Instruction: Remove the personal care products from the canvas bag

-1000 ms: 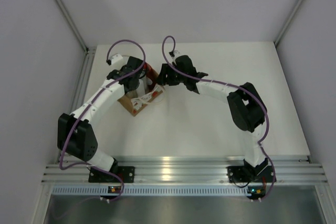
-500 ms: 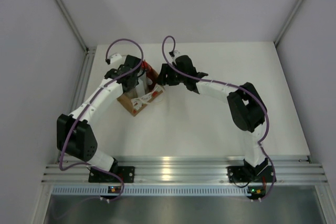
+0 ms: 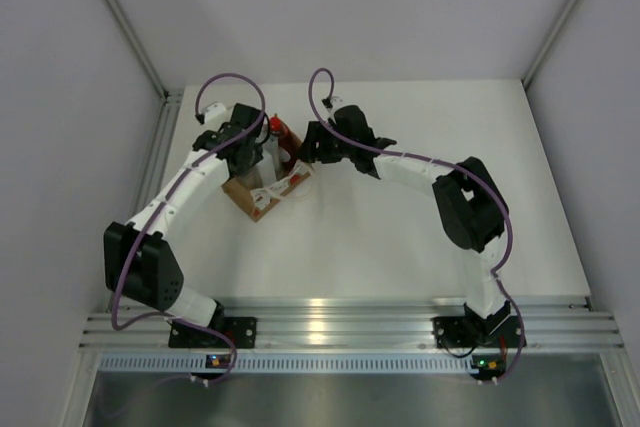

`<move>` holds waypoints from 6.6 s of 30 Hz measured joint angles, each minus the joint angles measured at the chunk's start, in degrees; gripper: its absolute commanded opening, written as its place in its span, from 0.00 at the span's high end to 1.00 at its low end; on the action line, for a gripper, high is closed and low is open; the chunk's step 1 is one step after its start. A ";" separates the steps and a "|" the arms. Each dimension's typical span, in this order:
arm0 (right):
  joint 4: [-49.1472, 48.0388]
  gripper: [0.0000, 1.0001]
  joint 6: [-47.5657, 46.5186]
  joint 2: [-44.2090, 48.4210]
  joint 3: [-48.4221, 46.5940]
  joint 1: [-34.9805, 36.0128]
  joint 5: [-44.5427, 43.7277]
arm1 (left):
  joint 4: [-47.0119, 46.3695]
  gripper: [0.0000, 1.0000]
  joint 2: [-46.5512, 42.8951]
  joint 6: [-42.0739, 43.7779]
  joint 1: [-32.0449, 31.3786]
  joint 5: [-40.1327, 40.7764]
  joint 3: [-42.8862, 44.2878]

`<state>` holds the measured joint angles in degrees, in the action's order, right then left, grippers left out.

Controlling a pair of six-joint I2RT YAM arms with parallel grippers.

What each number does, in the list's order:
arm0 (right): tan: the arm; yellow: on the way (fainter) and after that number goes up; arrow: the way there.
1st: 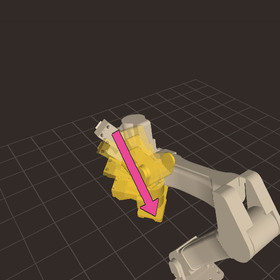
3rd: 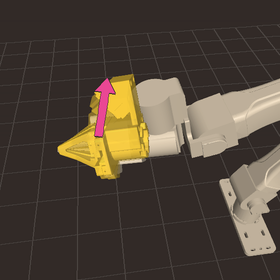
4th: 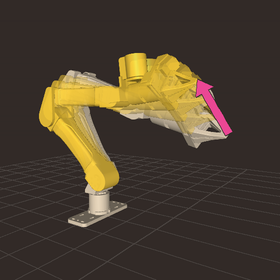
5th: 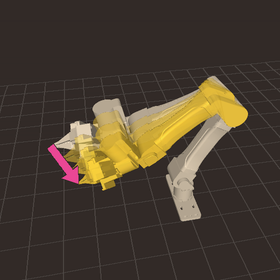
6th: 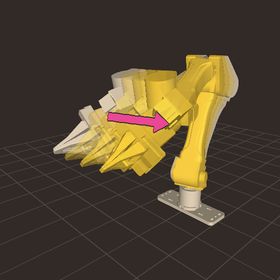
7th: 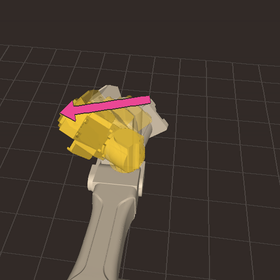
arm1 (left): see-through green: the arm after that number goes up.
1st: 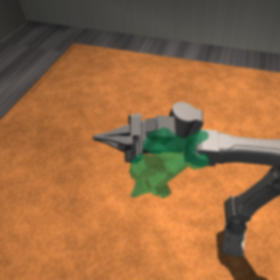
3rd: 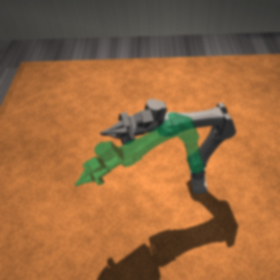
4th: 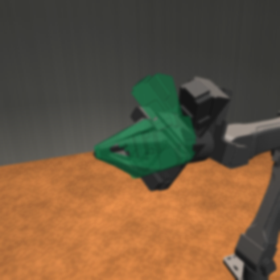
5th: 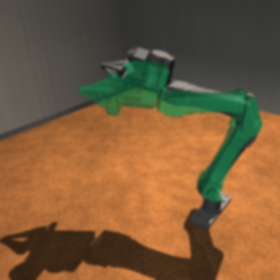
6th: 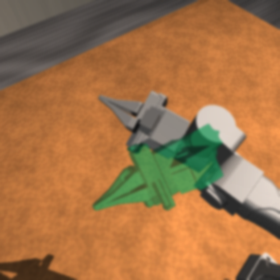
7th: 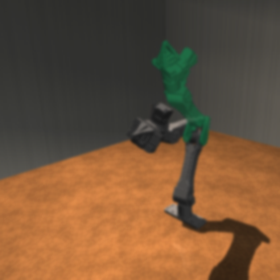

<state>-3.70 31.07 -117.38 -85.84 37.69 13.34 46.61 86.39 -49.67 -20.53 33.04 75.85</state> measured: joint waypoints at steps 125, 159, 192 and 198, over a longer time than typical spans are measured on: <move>-0.09 0.41 1.11 -0.44 -0.11 -0.26 1.46 | -0.63 1.00 -5.73 7.45 3.04 -7.30 -2.86; 1.88 0.42 1.46 -4.20 -5.05 -0.33 1.73 | 9.94 1.00 -28.79 19.39 3.08 -28.52 7.37; 2.89 0.41 0.37 -4.20 -5.46 -0.33 1.77 | 11.41 1.00 -30.42 19.08 -1.75 -19.80 -20.70; 2.91 0.40 0.09 -4.20 -5.46 -0.33 1.77 | 11.26 0.70 -27.82 18.08 -2.36 -18.32 -20.70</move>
<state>-0.80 31.16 -121.58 -91.31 37.36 15.11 57.87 58.57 -31.59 -22.90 14.72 55.16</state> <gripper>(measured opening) 0.598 0.547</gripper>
